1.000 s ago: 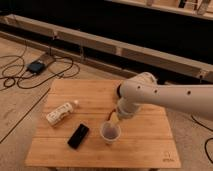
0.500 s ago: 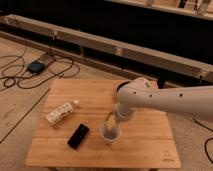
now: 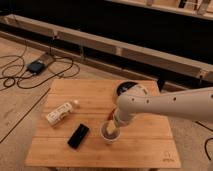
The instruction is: Place the ceramic cup in the ceramic bowl
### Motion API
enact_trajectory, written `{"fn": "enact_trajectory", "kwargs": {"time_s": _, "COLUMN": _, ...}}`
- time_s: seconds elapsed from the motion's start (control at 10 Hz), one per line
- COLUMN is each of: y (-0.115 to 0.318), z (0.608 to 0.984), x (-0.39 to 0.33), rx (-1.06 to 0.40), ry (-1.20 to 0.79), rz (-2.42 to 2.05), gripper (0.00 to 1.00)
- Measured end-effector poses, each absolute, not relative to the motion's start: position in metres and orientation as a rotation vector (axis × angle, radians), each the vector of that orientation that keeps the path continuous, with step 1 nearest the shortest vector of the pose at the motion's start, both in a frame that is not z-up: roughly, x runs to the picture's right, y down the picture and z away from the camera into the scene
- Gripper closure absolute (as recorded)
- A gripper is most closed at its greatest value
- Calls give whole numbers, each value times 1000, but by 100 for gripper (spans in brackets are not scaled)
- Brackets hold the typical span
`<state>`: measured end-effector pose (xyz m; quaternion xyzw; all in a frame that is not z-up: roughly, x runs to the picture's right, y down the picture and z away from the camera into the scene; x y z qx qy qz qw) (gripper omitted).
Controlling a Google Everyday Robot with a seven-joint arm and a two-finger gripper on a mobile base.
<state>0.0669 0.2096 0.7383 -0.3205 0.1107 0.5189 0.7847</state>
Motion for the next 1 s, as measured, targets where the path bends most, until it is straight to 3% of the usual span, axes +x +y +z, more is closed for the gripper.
{"fn": "enact_trajectory", "kwargs": {"time_s": 0.6, "y": 177, "z": 724, "x": 58, "rx": -737, "ry": 214, "rz": 1127, "gripper": 97}}
{"fn": "enact_trajectory", "kwargs": {"time_s": 1.0, "y": 110, "z": 721, "x": 91, "rx": -752, "ry": 218, "rz": 1194, "gripper": 100}}
